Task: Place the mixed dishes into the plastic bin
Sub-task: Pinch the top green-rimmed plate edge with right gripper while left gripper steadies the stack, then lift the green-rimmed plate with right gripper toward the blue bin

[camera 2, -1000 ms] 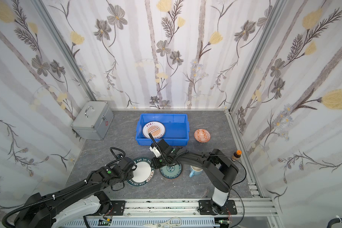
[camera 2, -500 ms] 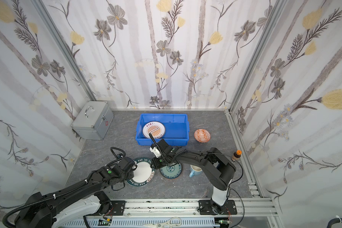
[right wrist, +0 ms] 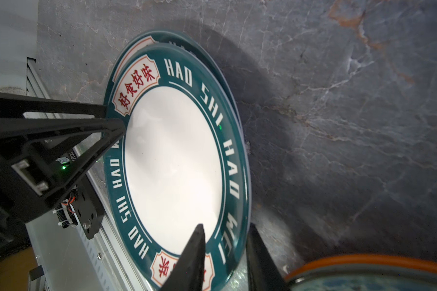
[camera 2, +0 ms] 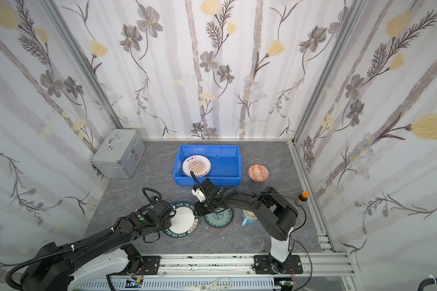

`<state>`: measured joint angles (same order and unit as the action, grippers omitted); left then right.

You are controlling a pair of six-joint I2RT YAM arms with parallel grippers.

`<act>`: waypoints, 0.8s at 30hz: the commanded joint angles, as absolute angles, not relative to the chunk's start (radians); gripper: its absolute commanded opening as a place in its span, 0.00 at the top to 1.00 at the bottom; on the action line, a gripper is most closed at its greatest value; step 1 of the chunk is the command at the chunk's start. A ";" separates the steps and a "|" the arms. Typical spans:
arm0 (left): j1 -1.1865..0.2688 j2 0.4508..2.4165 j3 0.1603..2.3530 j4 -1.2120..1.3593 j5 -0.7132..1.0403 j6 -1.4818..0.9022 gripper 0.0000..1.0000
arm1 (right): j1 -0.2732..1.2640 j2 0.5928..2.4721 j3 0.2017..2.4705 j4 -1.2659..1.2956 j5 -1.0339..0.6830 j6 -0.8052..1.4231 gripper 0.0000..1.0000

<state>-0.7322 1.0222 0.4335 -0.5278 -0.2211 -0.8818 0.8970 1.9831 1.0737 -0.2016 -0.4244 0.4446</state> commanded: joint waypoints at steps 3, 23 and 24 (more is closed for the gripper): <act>-0.733 1.038 0.430 -0.482 -0.209 -0.884 0.64 | 0.897 1.993 1.085 -0.139 -0.466 0.452 0.71; -0.734 1.059 0.453 -0.468 -0.216 -0.868 0.41 | 0.864 1.973 1.104 -0.162 -0.488 0.444 0.92; -0.733 1.057 0.457 -0.473 -0.219 -0.863 0.35 | 0.860 1.970 1.108 -0.166 -0.489 0.440 0.92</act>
